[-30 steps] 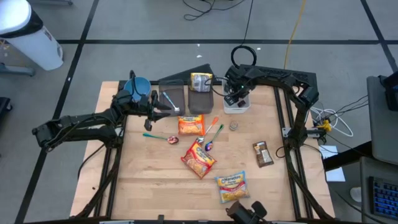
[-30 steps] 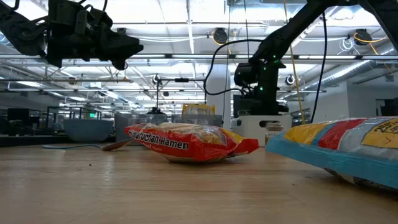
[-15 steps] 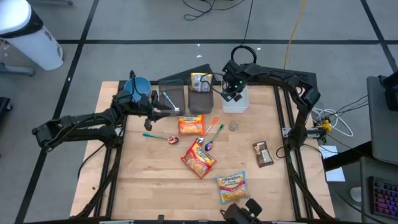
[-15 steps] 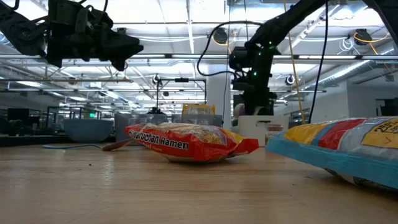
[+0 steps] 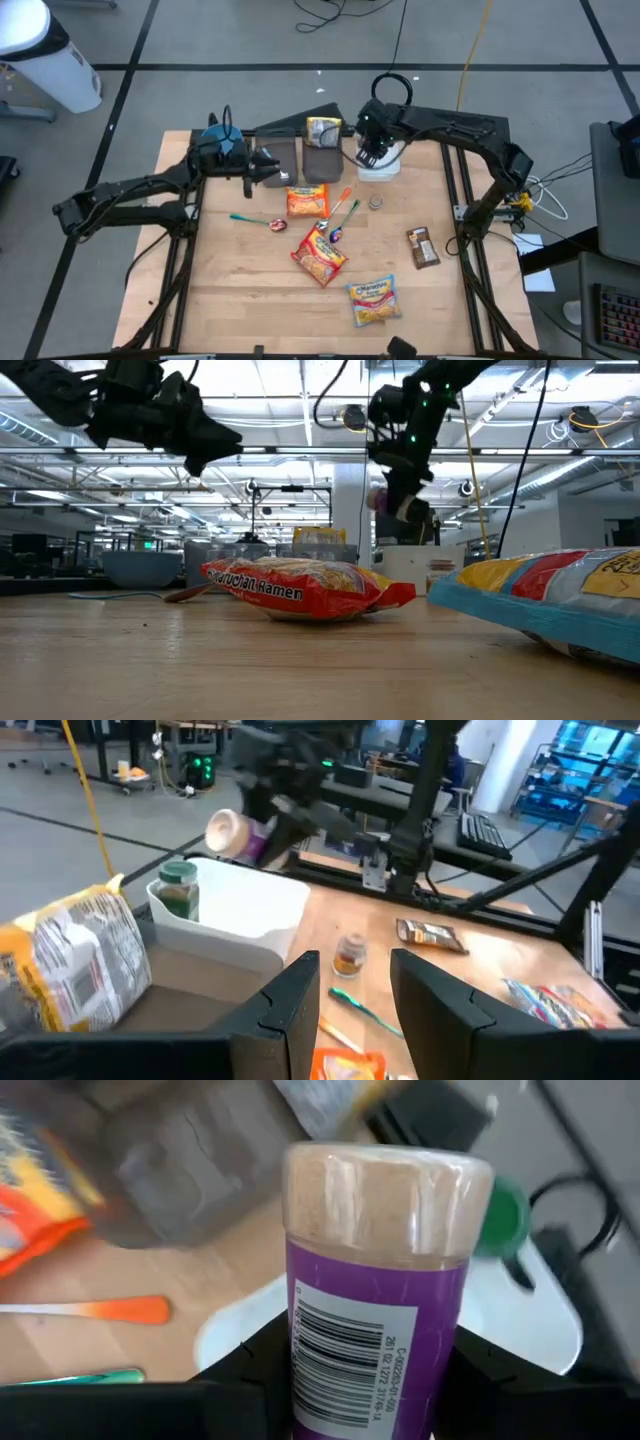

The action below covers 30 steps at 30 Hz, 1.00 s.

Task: Pick & Place Food Item
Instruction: Put the purple seasoning bottle into the white bin

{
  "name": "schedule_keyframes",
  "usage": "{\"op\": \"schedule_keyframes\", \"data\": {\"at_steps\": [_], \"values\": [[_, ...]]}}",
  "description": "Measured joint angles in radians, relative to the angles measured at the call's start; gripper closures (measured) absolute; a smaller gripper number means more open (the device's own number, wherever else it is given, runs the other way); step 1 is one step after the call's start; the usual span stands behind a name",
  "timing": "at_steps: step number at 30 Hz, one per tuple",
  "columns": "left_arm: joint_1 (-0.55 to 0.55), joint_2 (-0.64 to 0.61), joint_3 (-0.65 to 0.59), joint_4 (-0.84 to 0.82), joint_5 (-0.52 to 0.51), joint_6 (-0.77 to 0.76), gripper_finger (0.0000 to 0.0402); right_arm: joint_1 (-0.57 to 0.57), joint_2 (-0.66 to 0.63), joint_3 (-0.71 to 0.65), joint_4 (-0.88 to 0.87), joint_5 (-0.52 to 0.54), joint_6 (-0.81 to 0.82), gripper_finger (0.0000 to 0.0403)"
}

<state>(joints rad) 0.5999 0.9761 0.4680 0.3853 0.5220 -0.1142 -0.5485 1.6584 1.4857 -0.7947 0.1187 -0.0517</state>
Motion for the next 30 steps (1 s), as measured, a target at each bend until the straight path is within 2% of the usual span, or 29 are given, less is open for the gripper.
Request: {"op": "schedule_keyframes", "data": {"at_steps": [7, 10, 16, 23, 27, 30], "values": [[0.001, 0.158, 0.157, -0.101, -0.001, -0.032, 0.0269, 0.172, -0.052, 0.000, 0.108, 0.118, -0.165, 0.0253], [0.001, 0.246, 0.220, -0.129, 0.000, -0.051, 0.0255, 0.242, -0.055, 0.000, 0.163, 0.184, -0.230, 0.0254], [0.002, 0.369, 0.327, -0.129, 0.008, -0.141, 0.0181, 0.325, -0.053, 0.000, 0.210, 0.214, -0.292, 0.0249], [-0.012, 0.440, 0.431, -0.117, 0.063, -0.235, 0.0089, 0.342, -0.053, 0.000, 0.257, 0.221, -0.340, 0.0254], [-0.039, 0.472, 0.483, -0.112, 0.075, -0.248, 0.0055, 0.341, -0.053, 0.000, 0.250, 0.221, -0.347, 0.0250], [-0.052, 0.494, 0.514, -0.120, 0.041, -0.247, 0.0041, 0.341, -0.053, 0.000, 0.262, 0.221, -0.354, 0.0251]]}}
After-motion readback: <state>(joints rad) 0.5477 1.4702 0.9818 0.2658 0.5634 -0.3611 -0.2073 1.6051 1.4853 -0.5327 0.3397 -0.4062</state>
